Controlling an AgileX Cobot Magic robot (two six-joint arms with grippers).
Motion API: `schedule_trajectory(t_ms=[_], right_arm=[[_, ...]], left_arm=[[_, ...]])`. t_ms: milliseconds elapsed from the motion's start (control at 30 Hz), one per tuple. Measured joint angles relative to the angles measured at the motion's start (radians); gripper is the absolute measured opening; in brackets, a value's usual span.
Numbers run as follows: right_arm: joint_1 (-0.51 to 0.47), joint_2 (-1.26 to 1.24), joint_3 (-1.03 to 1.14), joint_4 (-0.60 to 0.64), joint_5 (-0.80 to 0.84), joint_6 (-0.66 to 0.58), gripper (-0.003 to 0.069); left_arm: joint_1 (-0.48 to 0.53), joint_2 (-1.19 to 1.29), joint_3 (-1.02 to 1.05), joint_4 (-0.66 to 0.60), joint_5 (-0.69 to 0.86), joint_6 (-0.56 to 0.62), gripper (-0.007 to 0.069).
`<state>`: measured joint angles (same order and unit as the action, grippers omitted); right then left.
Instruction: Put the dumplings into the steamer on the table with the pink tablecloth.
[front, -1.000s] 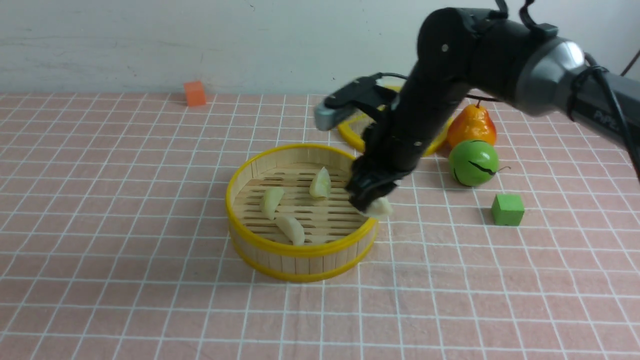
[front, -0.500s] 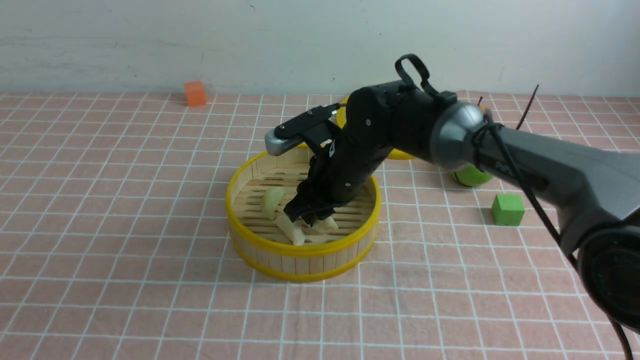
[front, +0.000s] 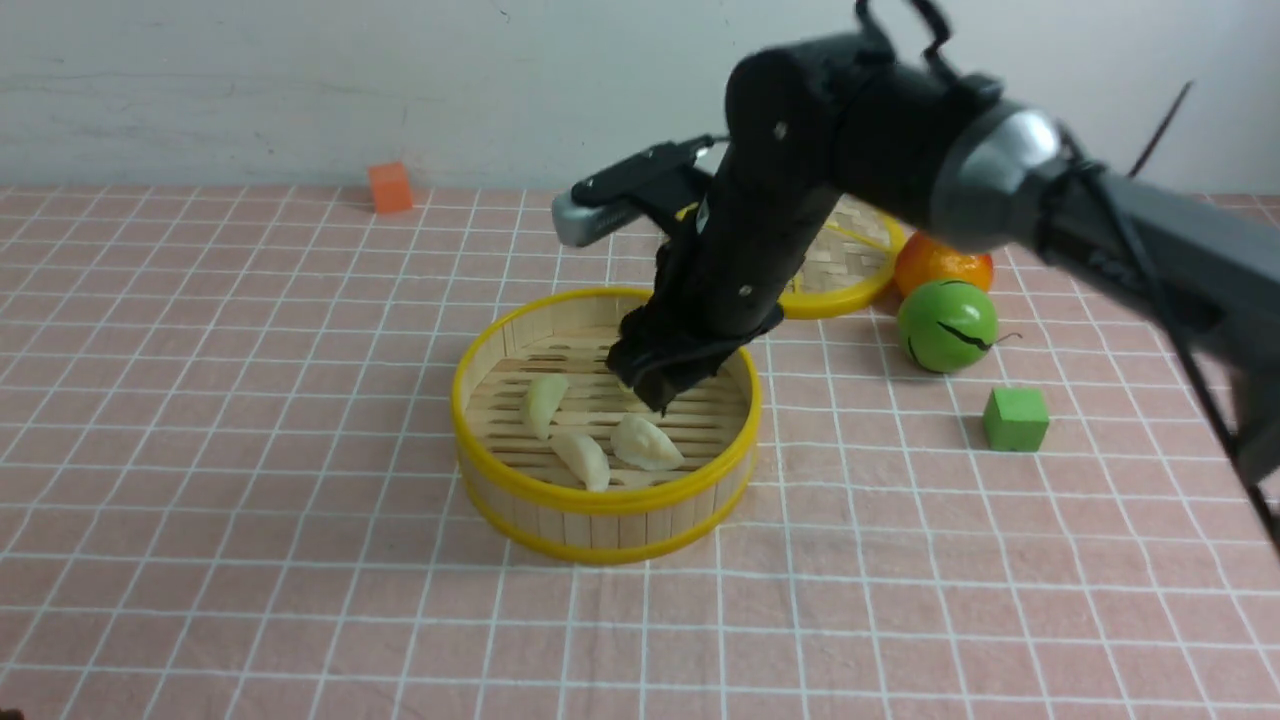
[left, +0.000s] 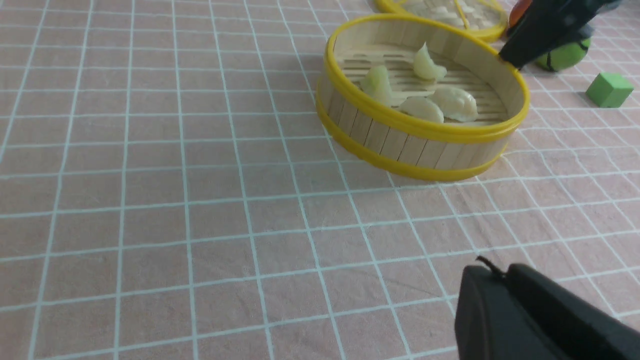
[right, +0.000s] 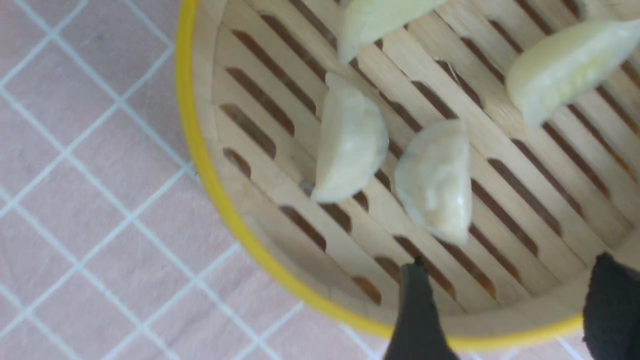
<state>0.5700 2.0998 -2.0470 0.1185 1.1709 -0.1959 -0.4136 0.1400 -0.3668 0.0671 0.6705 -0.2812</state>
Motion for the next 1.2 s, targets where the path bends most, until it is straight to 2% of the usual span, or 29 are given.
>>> schedule_trajectory(t_ms=[100, 200, 233, 333, 433, 567, 600, 667, 867, 1000, 1200], right_arm=[[0.000, -0.087, -0.001, -0.017, 0.054, -0.026, 0.0345], [0.000, -0.216, 0.052, -0.027, 0.065, -0.028, 0.0233], [0.000, -0.269, 0.091, -0.025, 0.069, -0.028, 0.0175], [0.000, -0.399, 0.200, -0.009, 0.073, -0.029, 0.0064], [0.000, -0.549, 0.349, 0.020, 0.062, -0.029, -0.0012], [0.000, -0.705, 0.544, 0.072, -0.048, -0.031, -0.0020], [0.000, -0.801, 0.682, 0.110, -0.138, -0.037, -0.0020], [0.000, -0.897, 0.800, 0.141, -0.228, -0.056, -0.0020], [0.000, -1.164, 1.068, 0.192, -0.453, -0.086, -0.0020], [0.000, -1.264, 1.161, 0.197, -0.495, -0.088, -0.0018], [0.000, -1.378, 1.263, 0.195, -0.420, -0.088, -0.0016]], left_arm=[[0.000, 0.000, 0.020, 0.000, -0.008, -0.002, 0.0039], [0.000, 0.000, 0.023, 0.001, -0.019, -0.002, 0.0044], [0.000, 0.000, 0.023, 0.001, -0.020, -0.002, 0.0046], [0.000, 0.000, 0.023, 0.001, -0.021, -0.002, 0.0050], [0.000, 0.000, 0.023, 0.001, -0.021, -0.002, 0.0053], [0.000, 0.000, 0.023, 0.001, -0.021, -0.002, 0.0056], [0.000, 0.000, 0.023, 0.001, -0.021, -0.002, 0.0056], [0.000, 0.000, 0.023, 0.001, -0.021, -0.002, 0.0058], [0.000, 0.000, 0.023, 0.001, -0.021, -0.002, 0.0069], [0.000, 0.000, 0.023, 0.001, -0.021, -0.002, 0.0071], [0.000, 0.000, 0.023, 0.001, -0.021, -0.002, 0.0072]])
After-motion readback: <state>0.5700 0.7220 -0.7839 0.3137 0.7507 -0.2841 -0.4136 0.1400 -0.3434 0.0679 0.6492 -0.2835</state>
